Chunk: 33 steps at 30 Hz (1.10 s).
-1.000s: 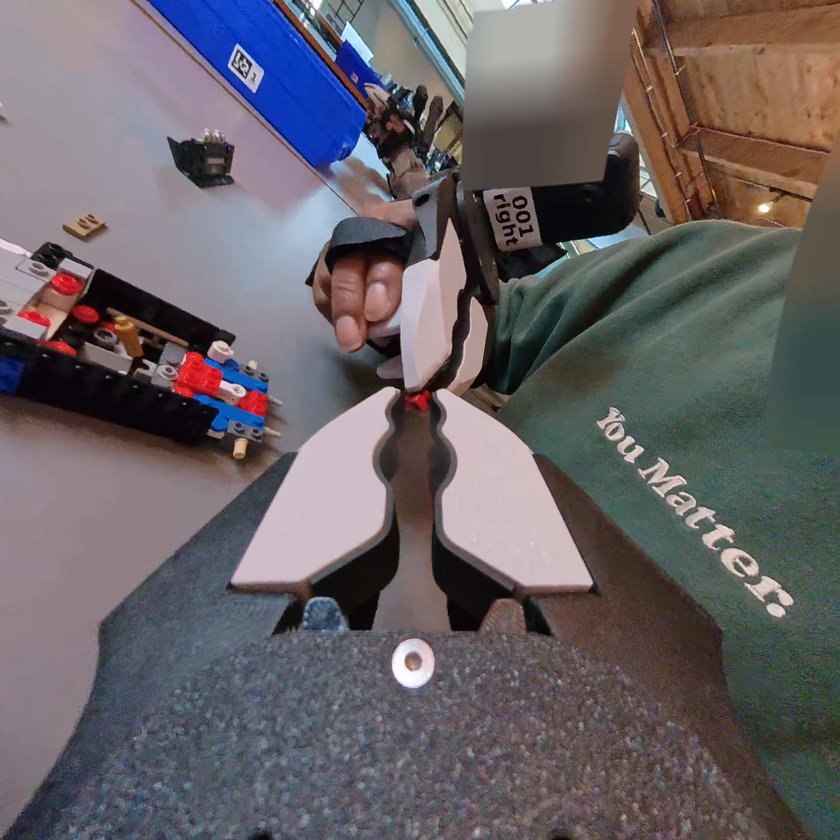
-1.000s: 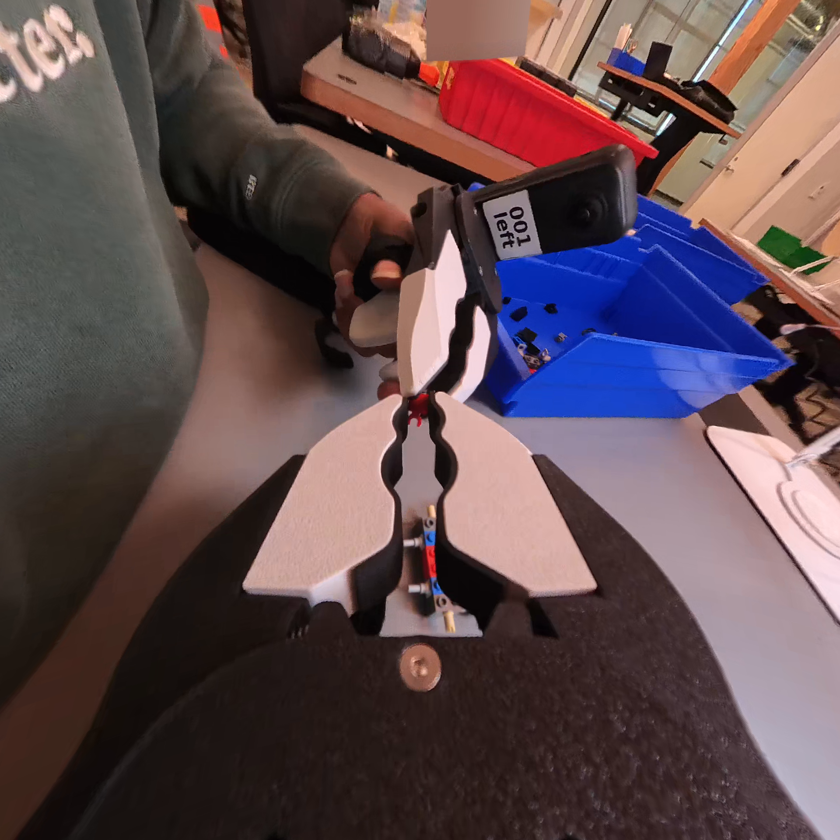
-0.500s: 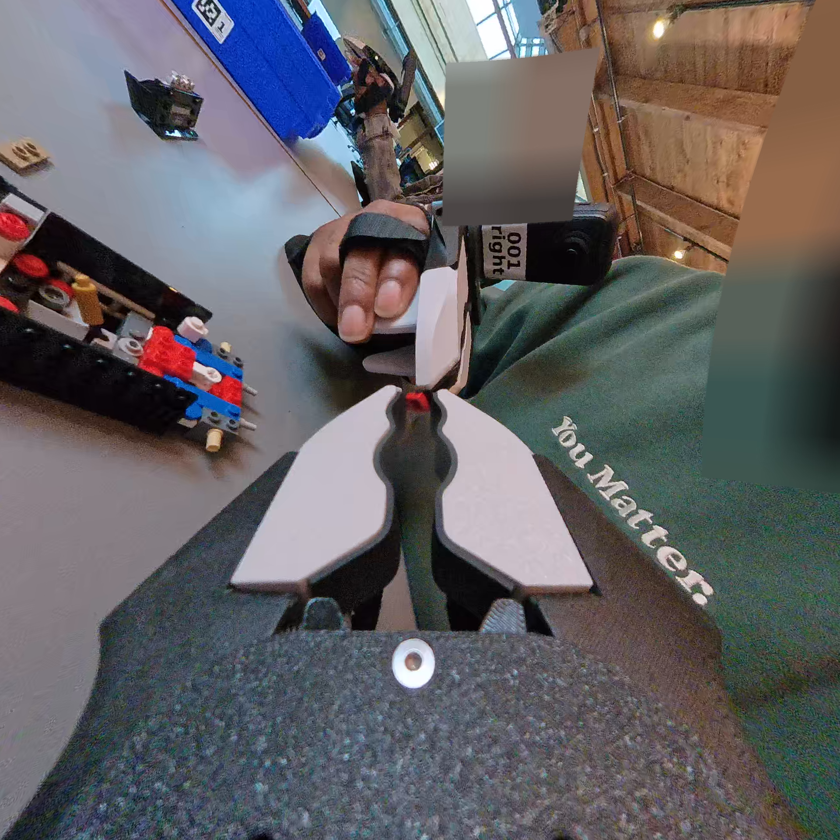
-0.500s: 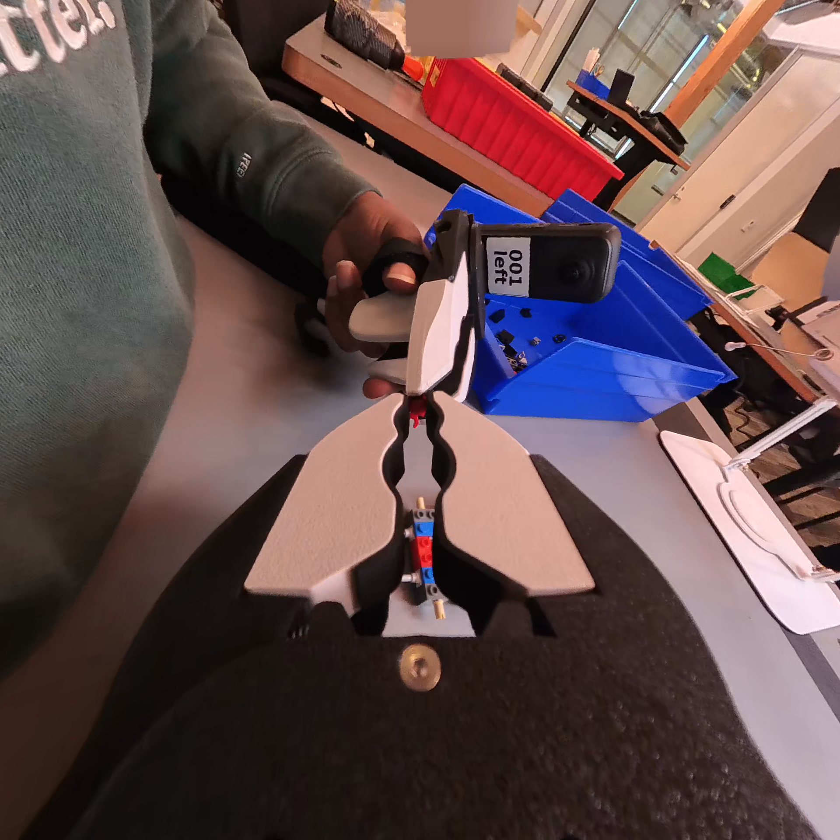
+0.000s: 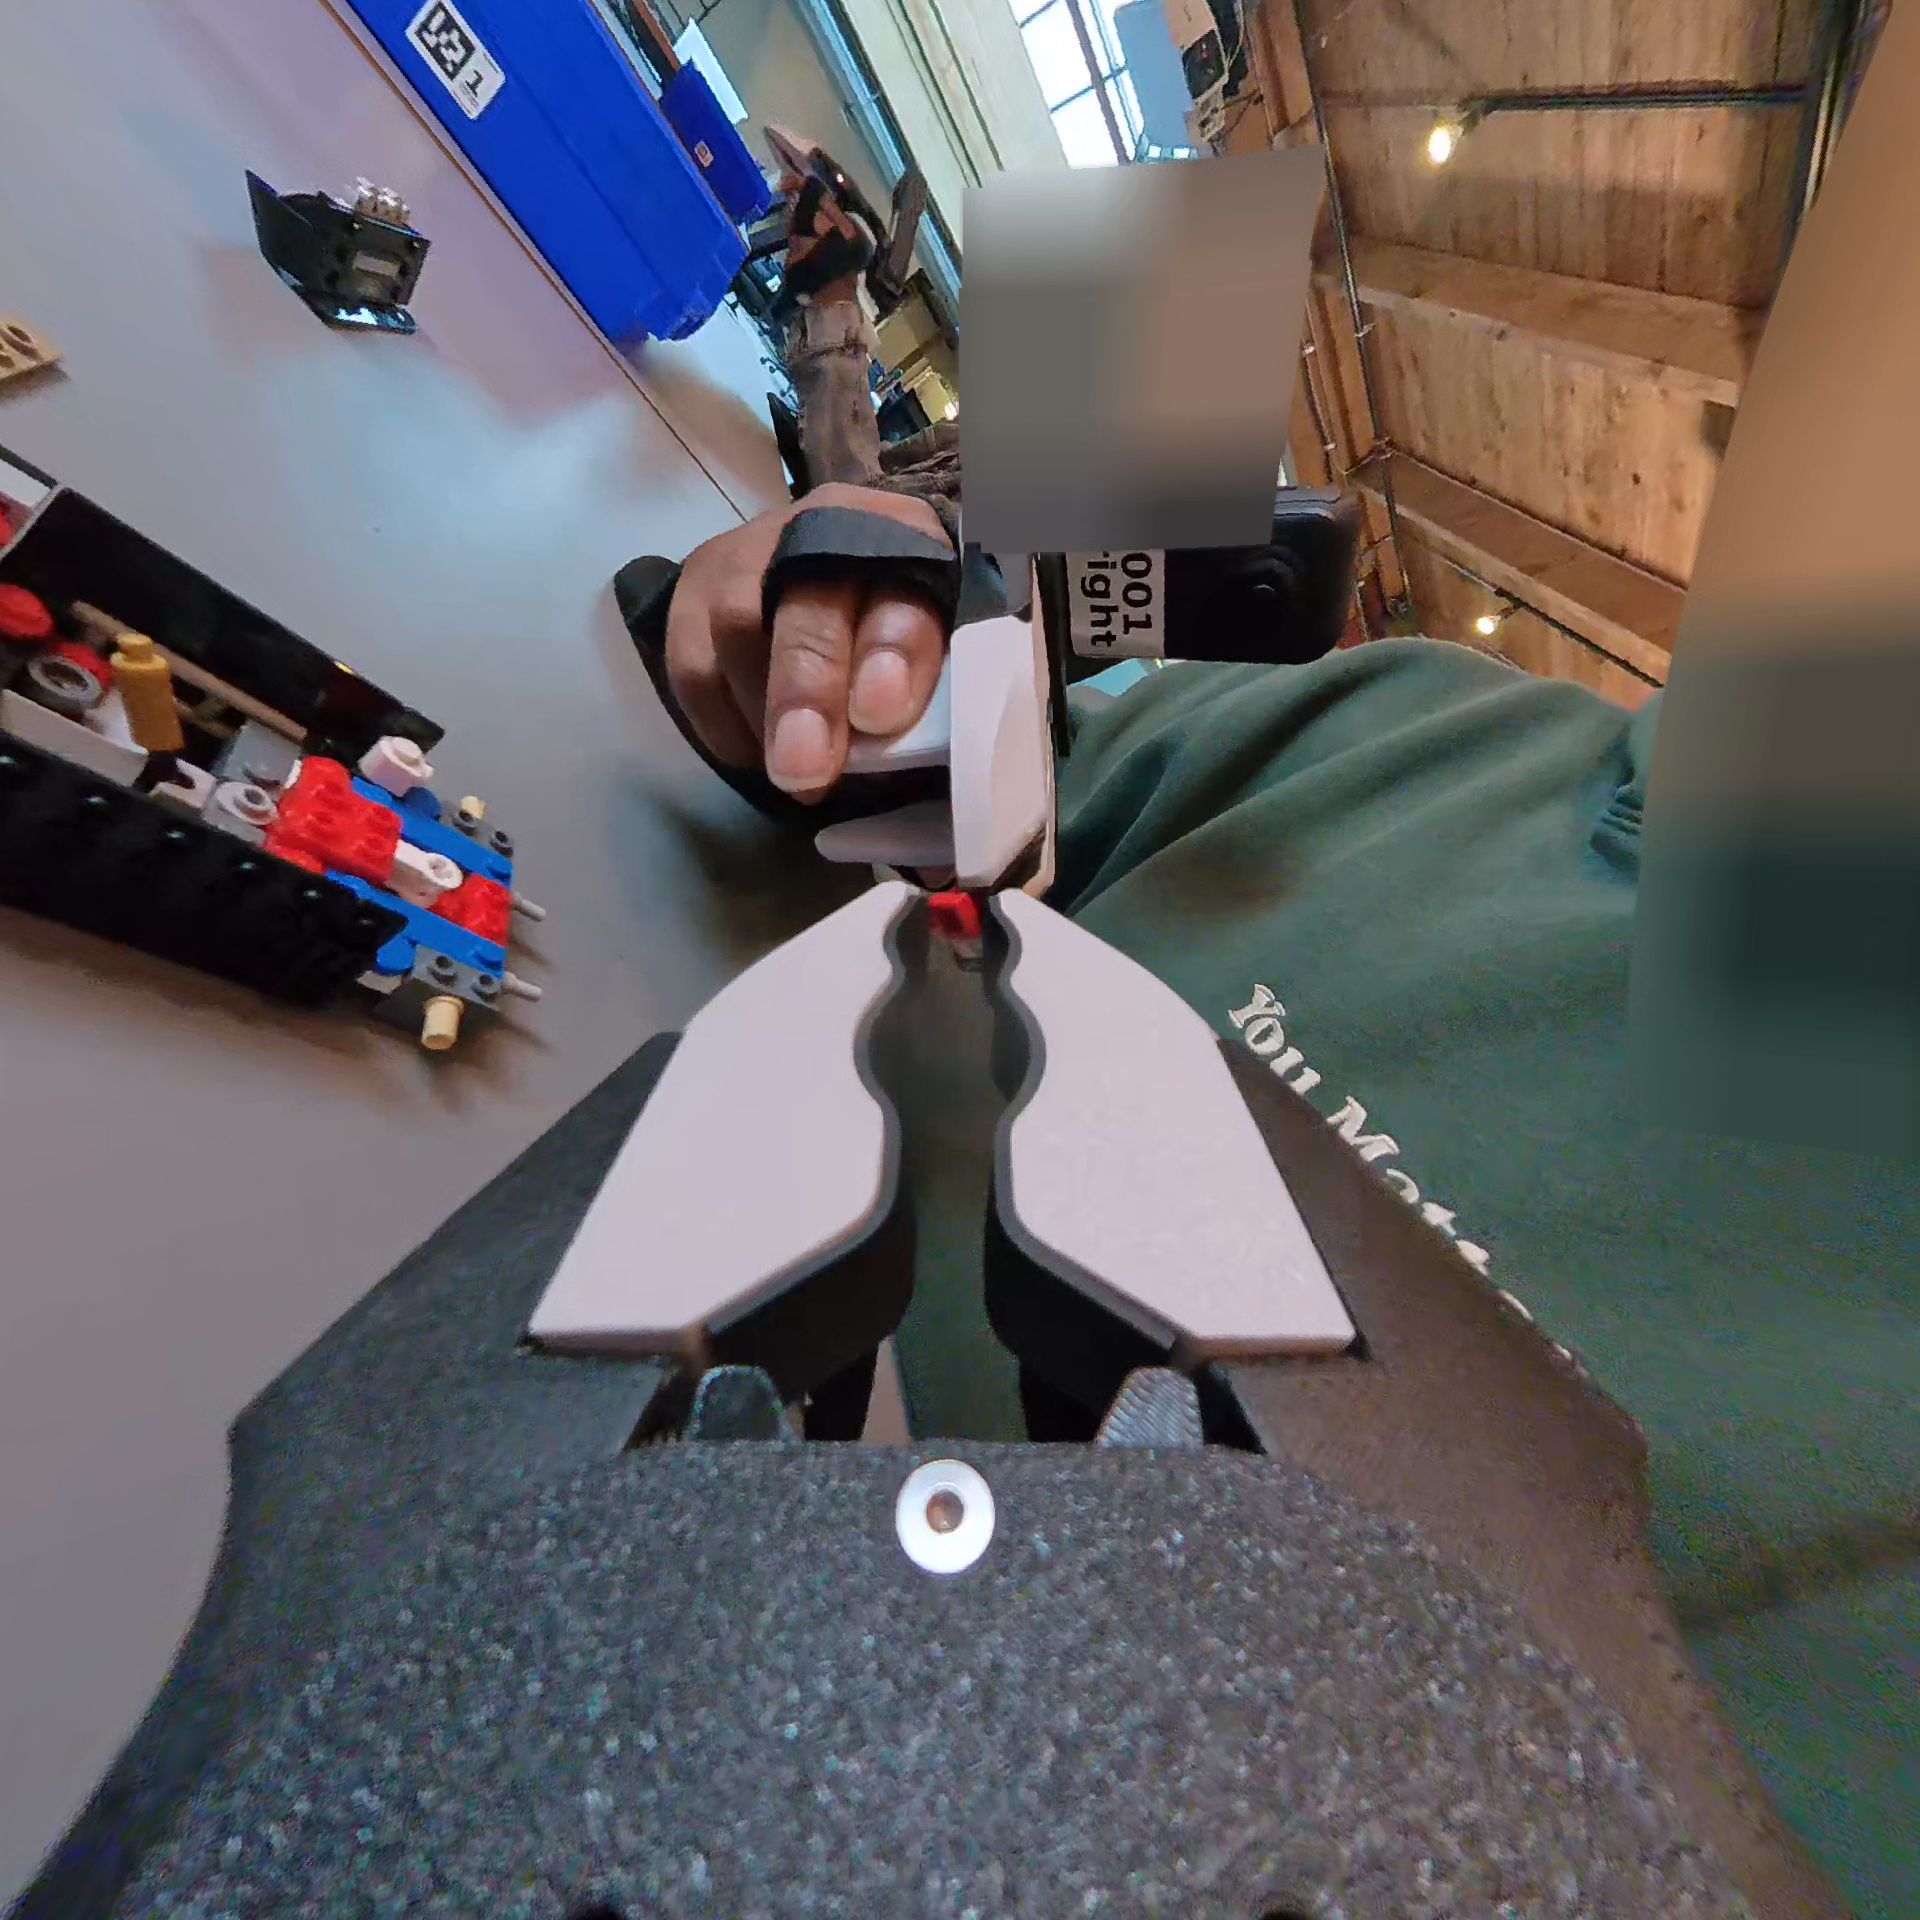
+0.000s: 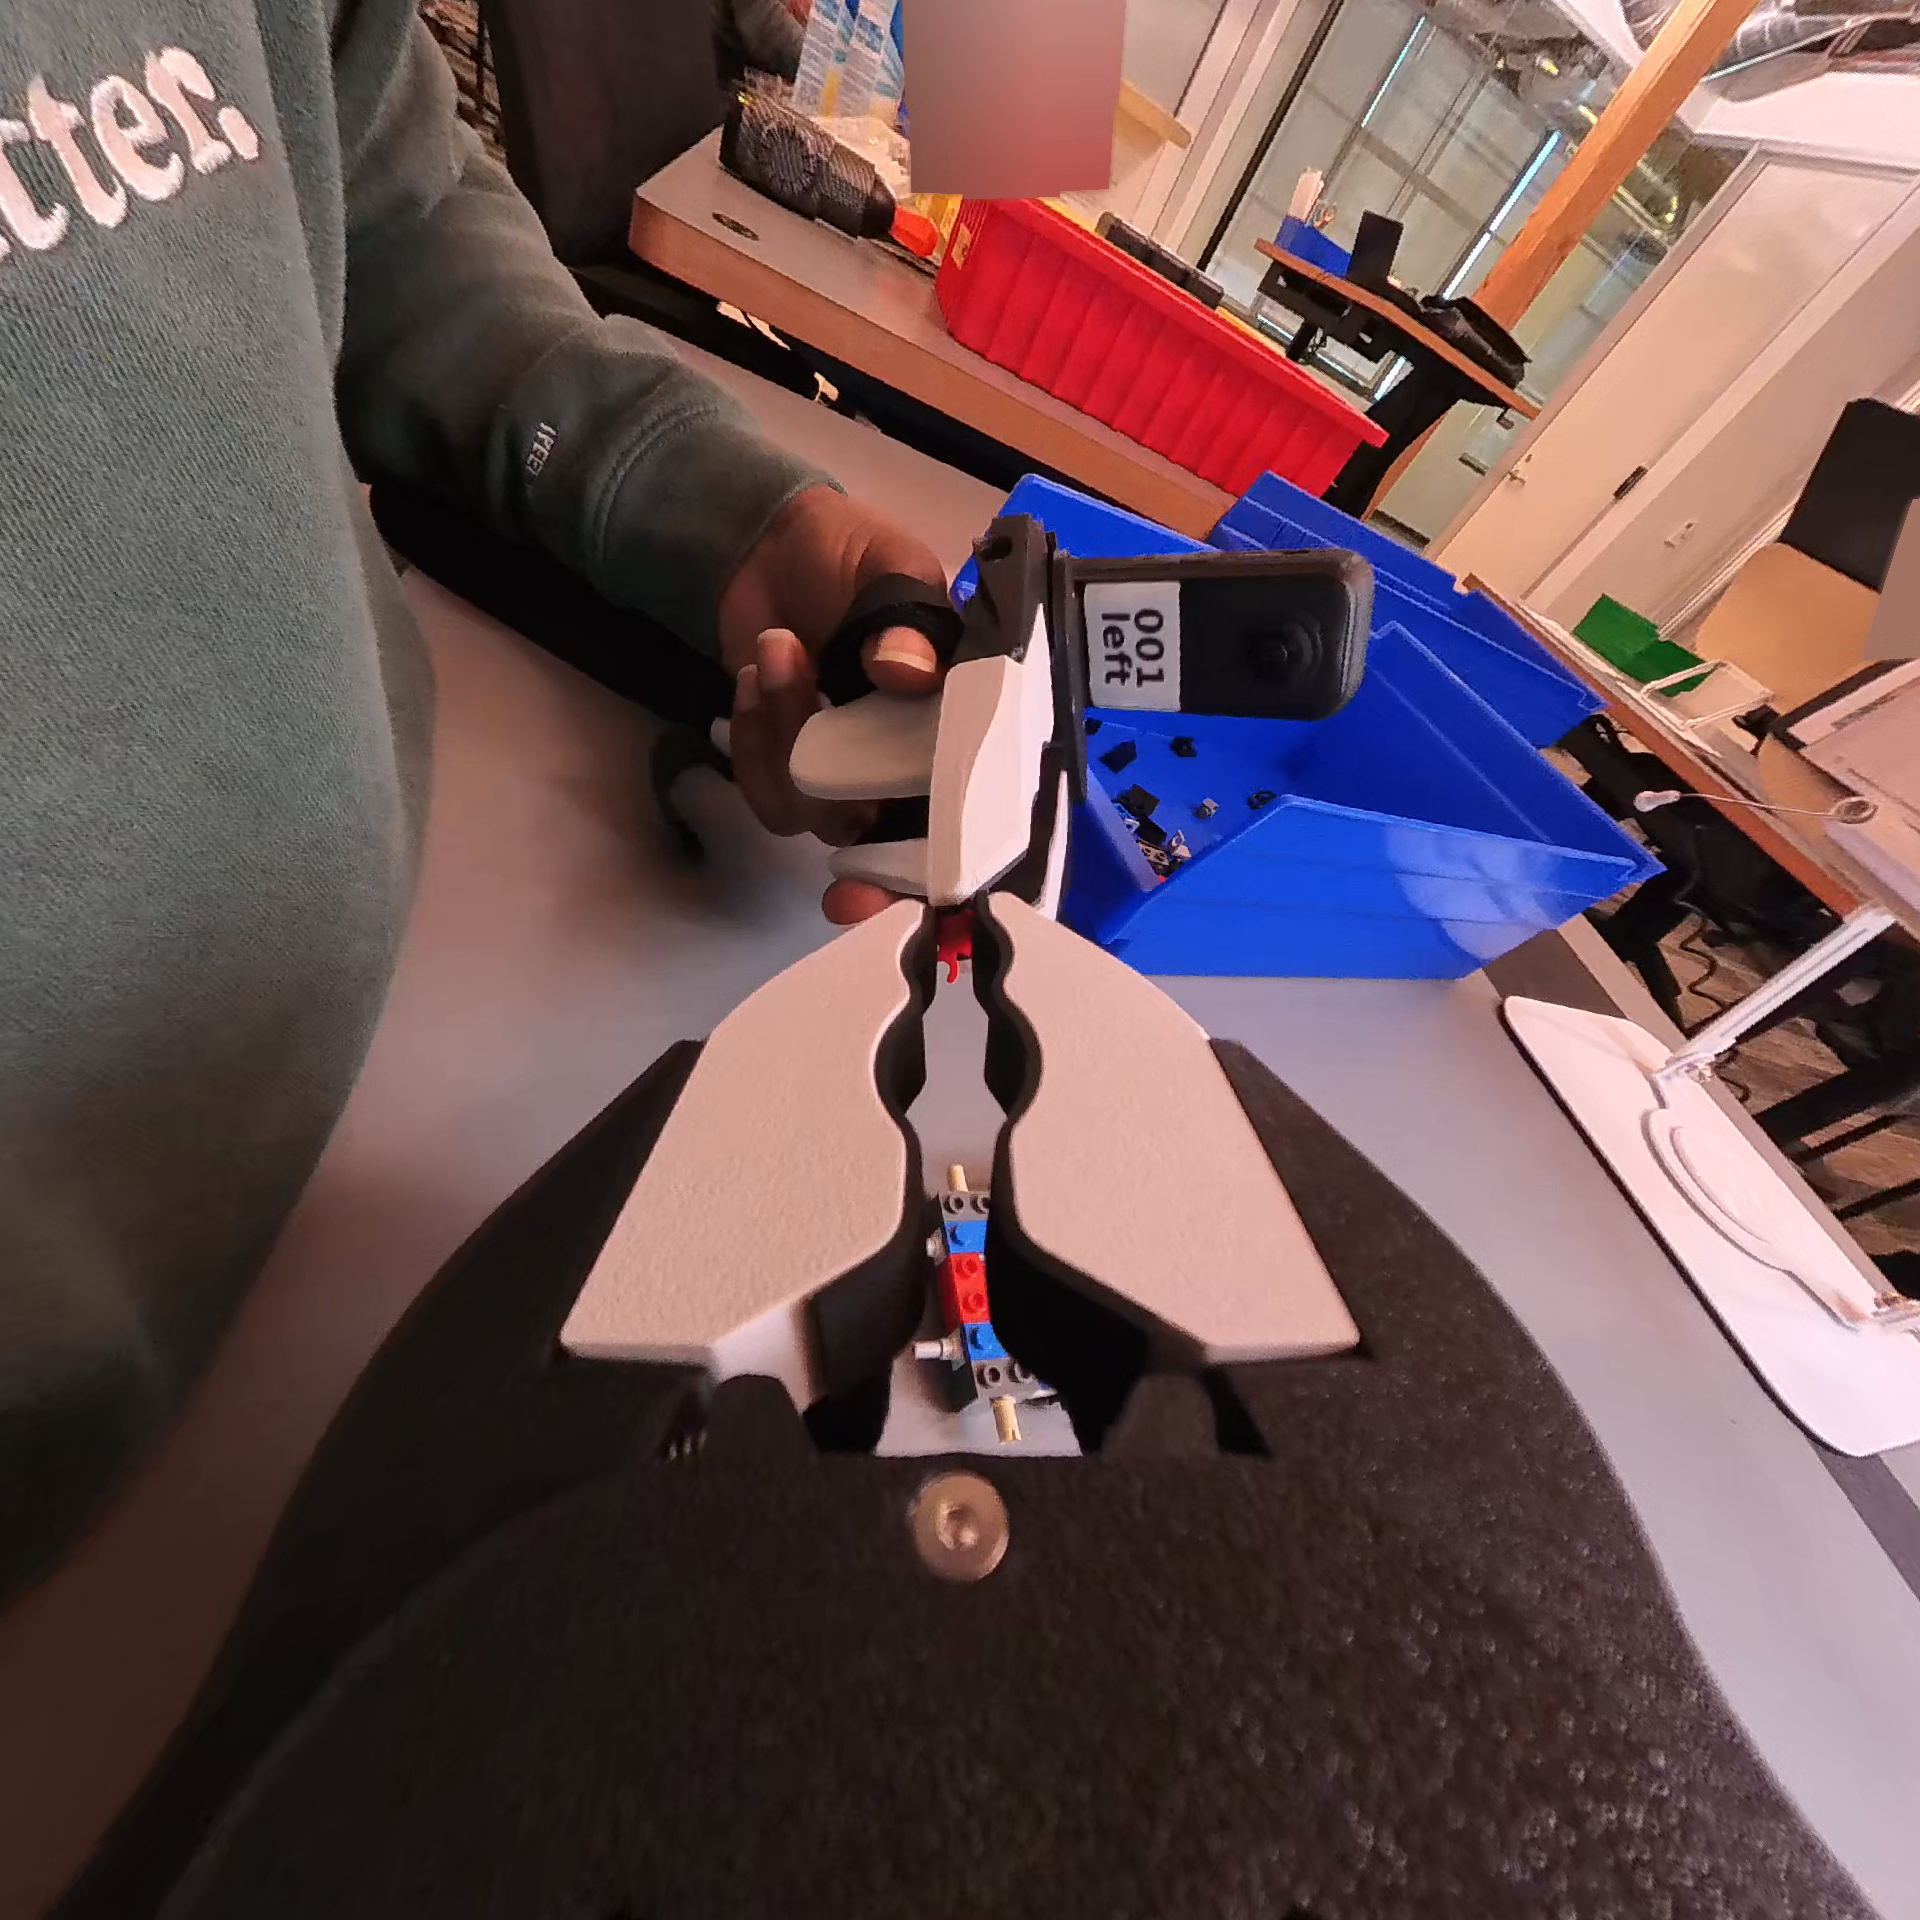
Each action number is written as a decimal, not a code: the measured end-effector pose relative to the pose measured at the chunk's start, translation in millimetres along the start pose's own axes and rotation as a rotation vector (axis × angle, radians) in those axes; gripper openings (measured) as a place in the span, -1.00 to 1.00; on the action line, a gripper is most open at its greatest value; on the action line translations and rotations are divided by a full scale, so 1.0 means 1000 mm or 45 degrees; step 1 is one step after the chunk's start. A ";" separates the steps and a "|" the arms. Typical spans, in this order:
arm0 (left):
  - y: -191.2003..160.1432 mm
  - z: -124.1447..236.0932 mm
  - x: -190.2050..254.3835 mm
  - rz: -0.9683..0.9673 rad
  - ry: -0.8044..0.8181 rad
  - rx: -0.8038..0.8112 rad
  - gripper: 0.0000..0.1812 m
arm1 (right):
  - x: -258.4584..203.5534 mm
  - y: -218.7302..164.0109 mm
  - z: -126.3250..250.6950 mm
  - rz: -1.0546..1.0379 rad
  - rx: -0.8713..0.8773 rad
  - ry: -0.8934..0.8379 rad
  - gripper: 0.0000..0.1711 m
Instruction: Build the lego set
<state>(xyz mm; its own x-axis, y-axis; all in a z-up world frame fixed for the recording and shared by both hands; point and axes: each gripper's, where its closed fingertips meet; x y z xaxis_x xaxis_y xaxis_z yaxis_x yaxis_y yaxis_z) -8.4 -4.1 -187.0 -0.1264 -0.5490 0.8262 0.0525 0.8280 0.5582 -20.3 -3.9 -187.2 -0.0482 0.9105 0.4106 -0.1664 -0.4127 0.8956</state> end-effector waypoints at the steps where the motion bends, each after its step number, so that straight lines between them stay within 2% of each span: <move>1: 0.001 -0.001 0.001 0.004 -0.011 0.003 -0.89 | 0.000 0.002 0.001 -0.012 0.009 0.001 -0.93; 5: 0.005 -0.003 0.008 -0.017 -0.034 0.022 -0.89 | 0.004 0.008 0.003 -0.096 0.064 0.003 -0.93; 6: 0.007 -0.002 0.011 -0.026 -0.044 0.030 -0.94 | 0.006 0.010 0.004 -0.120 0.084 0.003 -0.93; 8: 0.015 0.015 -0.016 -0.078 0.165 0.101 -0.96 | 0.012 0.037 0.017 -0.216 0.289 0.019 -0.93; 9: 0.020 0.027 -0.018 -0.071 0.195 0.139 -0.97 | 0.016 0.043 0.022 -0.217 0.300 0.012 -0.93; 11: 0.020 0.036 -0.020 -0.160 0.259 0.142 -0.97 | 0.023 0.040 0.025 -0.159 0.264 -0.061 -0.93; 13: 0.024 0.029 -0.010 -0.201 0.191 0.154 -0.97 | 0.029 0.034 0.025 -0.241 0.264 -0.072 -0.93; 16: 0.026 0.021 -0.010 -0.385 0.272 0.122 -0.97 | 0.039 0.024 0.025 -0.366 0.256 -0.082 -0.93; 21: 0.033 0.029 -0.019 -0.530 0.427 0.160 -0.97 | 0.052 -0.003 0.018 -0.657 0.187 -0.107 -0.93; 24: 0.051 0.048 -0.023 -0.760 0.675 0.210 -0.97 | 0.054 -0.013 0.011 -0.812 0.156 -0.093 -0.92; 27: 0.077 0.101 -0.039 -1.003 1.238 0.212 -0.97 | 0.053 -0.018 0.008 -0.800 0.114 -0.097 -0.92; 29: 0.083 0.132 -0.047 -1.088 1.532 0.129 -0.96 | 0.050 -0.020 0.005 -0.781 0.089 -0.092 -0.92; 30: 0.082 0.143 -0.053 -1.086 1.632 0.079 -0.96 | 0.049 -0.021 0.004 -0.780 0.081 -0.085 -0.92; 33: 0.083 0.155 -0.051 -1.053 1.698 0.091 -0.97 | 0.046 -0.023 0.002 -0.784 0.062 -0.070 -0.92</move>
<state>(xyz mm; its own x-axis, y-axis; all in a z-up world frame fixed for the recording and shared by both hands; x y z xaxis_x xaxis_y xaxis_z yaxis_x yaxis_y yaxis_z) -151.2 110.4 -194.7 0.8387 -0.5047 -0.2046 0.3642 0.2405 0.8997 -16.8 47.3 -189.0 0.0931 0.9798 -0.1770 -0.1026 0.1862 0.9771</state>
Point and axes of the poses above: each gripper's, where its closed fingertips meet, z back along the fingers, y out of its top, x = y × z across the jaws, and after that the axes turned 2 degrees about x, right-handed
